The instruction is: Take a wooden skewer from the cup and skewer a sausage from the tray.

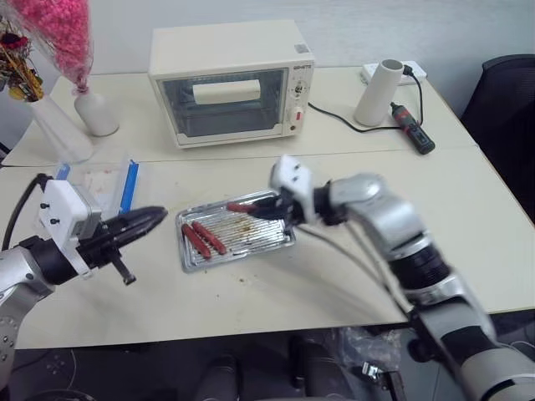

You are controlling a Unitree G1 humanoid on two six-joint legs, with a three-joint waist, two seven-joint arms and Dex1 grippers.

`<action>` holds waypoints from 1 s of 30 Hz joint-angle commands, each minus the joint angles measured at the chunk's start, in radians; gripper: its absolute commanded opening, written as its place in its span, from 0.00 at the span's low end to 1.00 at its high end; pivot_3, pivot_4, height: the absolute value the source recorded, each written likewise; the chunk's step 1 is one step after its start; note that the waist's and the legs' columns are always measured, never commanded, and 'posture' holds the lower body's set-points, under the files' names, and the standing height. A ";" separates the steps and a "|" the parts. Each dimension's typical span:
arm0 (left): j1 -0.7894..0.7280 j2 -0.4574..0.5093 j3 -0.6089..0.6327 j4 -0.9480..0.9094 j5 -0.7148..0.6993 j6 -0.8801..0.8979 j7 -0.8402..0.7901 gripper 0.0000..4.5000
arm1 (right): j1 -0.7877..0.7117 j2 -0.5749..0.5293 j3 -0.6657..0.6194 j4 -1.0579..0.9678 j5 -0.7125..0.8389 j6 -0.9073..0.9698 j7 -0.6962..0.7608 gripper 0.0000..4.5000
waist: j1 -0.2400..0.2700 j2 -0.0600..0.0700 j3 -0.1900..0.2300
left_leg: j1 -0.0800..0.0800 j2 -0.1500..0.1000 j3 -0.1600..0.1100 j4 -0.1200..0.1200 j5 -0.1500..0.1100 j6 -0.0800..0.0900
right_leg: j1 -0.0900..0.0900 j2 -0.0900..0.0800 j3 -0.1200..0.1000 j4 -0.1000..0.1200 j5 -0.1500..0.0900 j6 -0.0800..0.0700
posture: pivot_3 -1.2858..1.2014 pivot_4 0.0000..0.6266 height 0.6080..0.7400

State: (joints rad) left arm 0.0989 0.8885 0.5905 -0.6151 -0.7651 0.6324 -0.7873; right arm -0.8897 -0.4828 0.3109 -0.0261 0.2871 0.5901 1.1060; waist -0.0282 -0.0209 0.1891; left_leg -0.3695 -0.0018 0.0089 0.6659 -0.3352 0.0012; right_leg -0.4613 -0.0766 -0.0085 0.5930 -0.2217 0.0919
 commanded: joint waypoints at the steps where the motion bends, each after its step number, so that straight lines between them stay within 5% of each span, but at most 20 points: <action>1: 0.030 0.063 0.021 -0.019 -0.062 0.021 -0.119 0.00 | -0.005 -0.068 -0.031 -0.041 0.073 -0.064 0.178 0.05 | -0.001 0.000 0.000 | 0.000 0.000 0.000 0.000 0.000 0.000 | 0.000 0.000 0.000 0.000 0.000 0.000 | 0.52 0.24 1.00; 7: -0.012 0.114 -0.026 0.016 -0.043 -0.005 -0.192 0.00 | 0.024 -0.132 -0.037 -0.045 0.080 -0.138 0.282 0.05 | 0.000 0.000 0.000 | 0.001 0.001 0.001 0.000 0.000 -0.001 | -0.001 0.002 0.001 0.000 -0.001 -0.002 | 0.52 0.24 1.00; 30: -0.167 0.125 -0.146 0.054 -0.020 -0.013 -0.228 0.00 | 0.063 -0.119 -0.045 -0.093 0.087 -0.133 0.238 0.05 | 0.001 0.000 0.000 | 0.001 0.000 0.001 0.002 0.001 -0.002 | -0.001 0.000 0.001 0.004 -0.001 -0.001 | 0.52 0.24 1.00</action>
State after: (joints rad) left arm -0.0595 1.0035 0.4354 -0.5538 -0.7877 0.6379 -1.0074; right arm -0.8197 -0.6050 0.2984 -0.0609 0.3439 0.4604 1.3418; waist -0.0271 -0.0206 0.1894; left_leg -0.3690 -0.0019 0.0096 0.6676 -0.3343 -0.0005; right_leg -0.4621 -0.0762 -0.0078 0.5975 -0.2225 0.0906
